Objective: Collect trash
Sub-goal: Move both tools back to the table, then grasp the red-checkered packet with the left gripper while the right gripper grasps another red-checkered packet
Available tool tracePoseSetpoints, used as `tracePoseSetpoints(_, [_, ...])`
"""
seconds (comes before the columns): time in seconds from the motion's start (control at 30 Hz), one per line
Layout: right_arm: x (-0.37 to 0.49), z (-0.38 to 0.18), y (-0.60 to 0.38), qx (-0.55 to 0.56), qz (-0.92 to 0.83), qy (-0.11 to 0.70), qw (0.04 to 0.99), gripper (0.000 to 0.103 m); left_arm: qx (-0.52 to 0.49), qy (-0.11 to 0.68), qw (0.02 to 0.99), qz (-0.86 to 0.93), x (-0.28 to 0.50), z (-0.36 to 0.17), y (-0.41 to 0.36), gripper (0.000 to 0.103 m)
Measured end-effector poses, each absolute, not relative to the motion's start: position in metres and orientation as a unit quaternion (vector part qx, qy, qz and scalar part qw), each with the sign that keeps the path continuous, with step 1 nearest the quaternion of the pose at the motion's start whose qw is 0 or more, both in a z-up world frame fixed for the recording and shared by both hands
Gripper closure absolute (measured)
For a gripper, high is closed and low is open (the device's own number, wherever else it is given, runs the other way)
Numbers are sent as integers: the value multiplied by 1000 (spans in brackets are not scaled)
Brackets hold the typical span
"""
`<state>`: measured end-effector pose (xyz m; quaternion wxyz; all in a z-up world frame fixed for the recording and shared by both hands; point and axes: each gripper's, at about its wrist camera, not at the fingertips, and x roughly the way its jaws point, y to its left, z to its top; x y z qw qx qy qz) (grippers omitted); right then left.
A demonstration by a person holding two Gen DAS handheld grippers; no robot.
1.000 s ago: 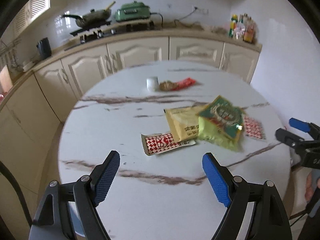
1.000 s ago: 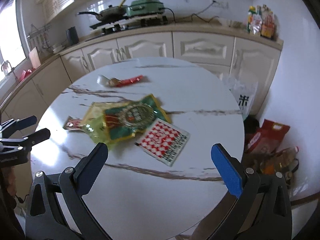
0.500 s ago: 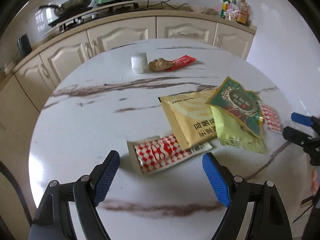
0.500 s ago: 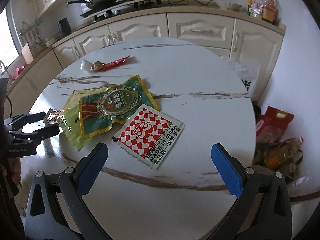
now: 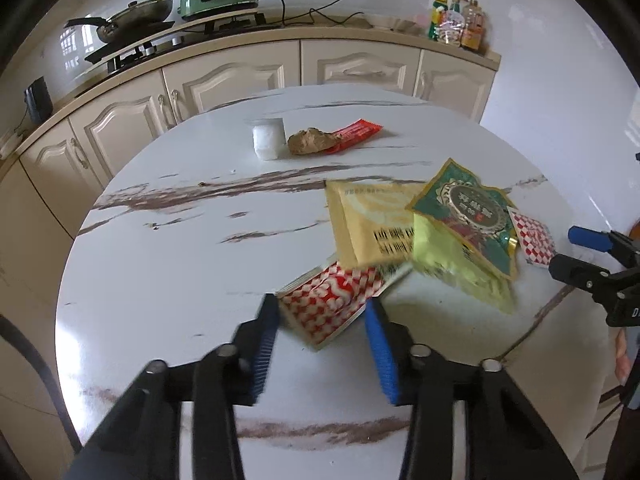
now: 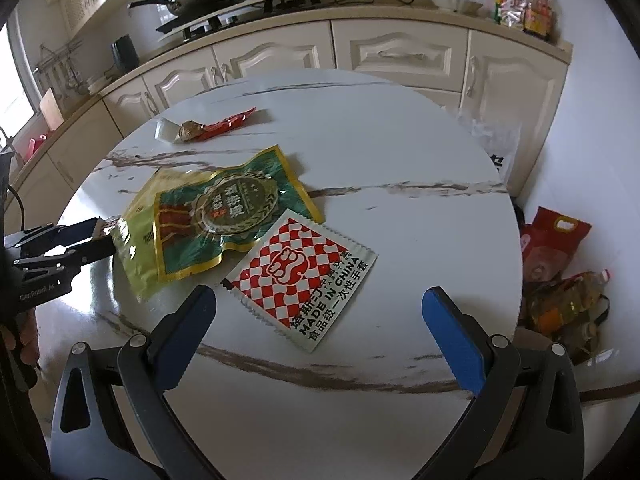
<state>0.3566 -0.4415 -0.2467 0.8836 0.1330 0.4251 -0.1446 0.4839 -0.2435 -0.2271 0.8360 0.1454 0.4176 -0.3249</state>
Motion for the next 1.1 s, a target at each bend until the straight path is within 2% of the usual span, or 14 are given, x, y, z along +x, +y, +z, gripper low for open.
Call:
tracePoseSetpoints(0.07, [356,-247,-441,135,-144,425,883,0,144,418,837,-322,482,-227,-242,78])
tracePoseSetpoints(0.2, [356,-245,-441,137,-146,424,883,0,132,419,845,-306,478,-225,-231,93])
tracePoseSetpoints(0.43, [362,-237,-439,133,-143,417,888,0,130,431,843,-294,465,-218,-205,92])
tracePoseSetpoints(0.47, [363,-237,-440,135,-142,416,888,0,133,423,844,-301,462,-215,-203,85])
tracePoseSetpoints(0.5, [363,-237,-440,136,-141,415,889,0,137,416,844,-309,461,-211,-202,72])
tracePoseSetpoints(0.53, [364,-237,-440,136,-140,416,888,0,148,402,845,-319,459,-206,-203,64])
tracePoseSetpoints(0.57, [365,-238,-440,137,-142,417,887,0,159,392,845,-328,458,-204,-205,48])
tracePoseSetpoints(0.6, [365,-239,-441,139,-142,417,887,0,176,380,841,-342,458,-203,-209,43])
tracePoseSetpoints(0.83, [366,-243,-444,144,-146,421,883,0,238,377,804,-394,474,-211,-240,44])
tracePoseSetpoints(1.03, [371,-244,-444,144,-148,427,880,0,249,391,781,-418,481,-215,-251,46])
tracePoseSetpoints(1.1, [375,-247,-443,142,-150,432,878,0,241,395,782,-419,485,-213,-253,70])
